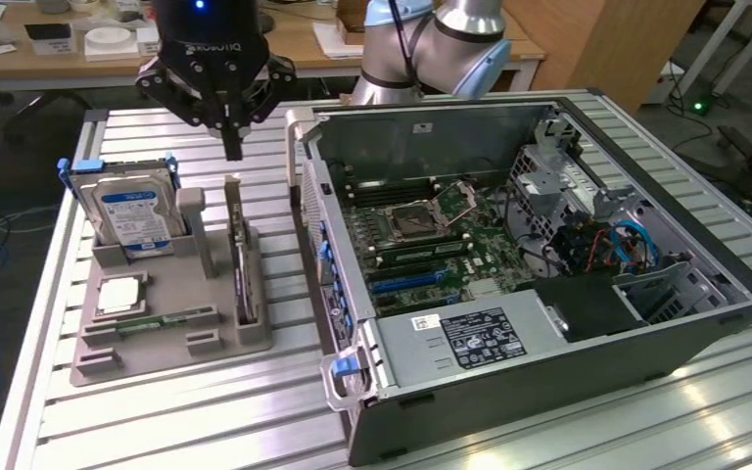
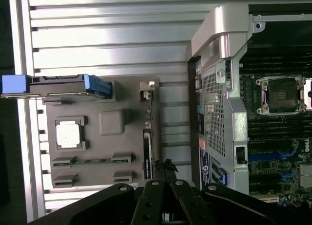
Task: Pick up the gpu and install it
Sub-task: 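Reach for the gpu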
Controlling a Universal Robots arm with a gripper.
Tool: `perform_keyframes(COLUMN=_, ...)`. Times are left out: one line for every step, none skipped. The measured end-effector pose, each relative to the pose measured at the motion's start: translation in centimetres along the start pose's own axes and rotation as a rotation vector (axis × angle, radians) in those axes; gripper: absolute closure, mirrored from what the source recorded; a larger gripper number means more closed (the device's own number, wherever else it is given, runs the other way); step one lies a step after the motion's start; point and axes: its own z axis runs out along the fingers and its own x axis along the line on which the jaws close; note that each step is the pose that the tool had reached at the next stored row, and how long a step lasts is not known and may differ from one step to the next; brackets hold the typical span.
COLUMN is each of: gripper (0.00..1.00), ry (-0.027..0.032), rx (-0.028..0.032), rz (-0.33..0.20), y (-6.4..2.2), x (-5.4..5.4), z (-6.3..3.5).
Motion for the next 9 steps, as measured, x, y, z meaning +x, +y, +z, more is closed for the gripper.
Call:
perform_keyframes(gripper=0.89, ry=-0.0001, rx=0.0, rz=0.0, y=-0.01, x=0.1, z=0.0)
perform_keyframes(gripper=0.89, ry=-0.0001, rx=0.0, rz=0.0, y=-0.03, x=0.19, z=0.0)
perform_keyframes(gripper=0.89, ry=-0.0001, rx=-0.0001, rz=0.0, y=-0.04, x=0.3, z=0.0)
perform_keyframes(gripper=0.89, ry=0.0, rx=0.0, rz=0.0, y=-0.05, x=0.39, z=-0.01)
perform_keyframes(gripper=0.89, ry=0.0, rx=0.0, rz=0.0, y=-0.06, x=0.5, z=-0.01)
perform_keyframes(gripper=0.89, ry=-0.0001, rx=0.0, rz=0.0, y=-0.07, x=0.59, z=-0.01)
perform_keyframes(gripper=0.89, ry=-0.0001, rx=-0.0001, rz=0.0, y=-0.09, x=0.69, z=-0.01)
perform_keyframes(gripper=0.89, ry=-0.0001, rx=0.0, rz=0.0, y=-0.1, x=0.79, z=-0.02)
perform_keyframes(gripper=0.89, ry=-0.0001, rx=-0.0001, rz=0.0, y=-0.11, x=0.88, z=-0.02)
